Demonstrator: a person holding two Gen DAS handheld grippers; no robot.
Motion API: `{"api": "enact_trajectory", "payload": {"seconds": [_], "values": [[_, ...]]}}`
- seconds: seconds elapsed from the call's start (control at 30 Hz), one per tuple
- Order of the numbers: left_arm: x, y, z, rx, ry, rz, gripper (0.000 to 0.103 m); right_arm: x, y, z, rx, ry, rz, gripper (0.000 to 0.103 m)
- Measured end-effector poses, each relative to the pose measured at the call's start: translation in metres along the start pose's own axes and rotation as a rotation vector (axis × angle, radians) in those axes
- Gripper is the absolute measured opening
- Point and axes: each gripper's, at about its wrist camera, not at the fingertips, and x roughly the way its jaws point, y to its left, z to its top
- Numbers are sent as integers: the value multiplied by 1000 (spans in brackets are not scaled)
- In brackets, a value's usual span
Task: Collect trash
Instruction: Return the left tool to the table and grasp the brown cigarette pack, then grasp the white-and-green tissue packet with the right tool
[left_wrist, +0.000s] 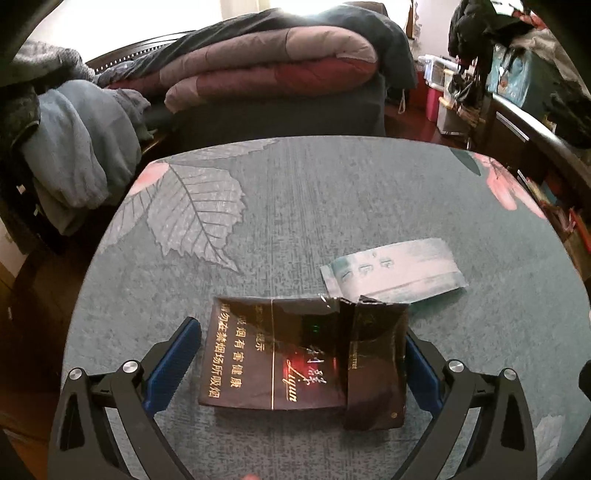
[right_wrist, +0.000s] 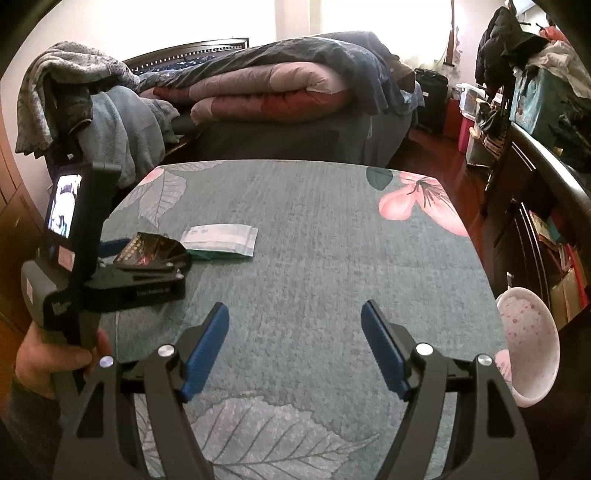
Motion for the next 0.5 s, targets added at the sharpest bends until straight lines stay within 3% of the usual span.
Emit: {"api": "enact_trajectory", "payload": {"seconds": [0.13, 0.5], "values": [[-1, 5, -1, -27, -8, -11, 88, 3, 4, 3, -3, 5, 8, 75], [-19, 26, -7, -81, -48, 9, 87, 25, 23, 17, -66, 26, 48, 75]]}}
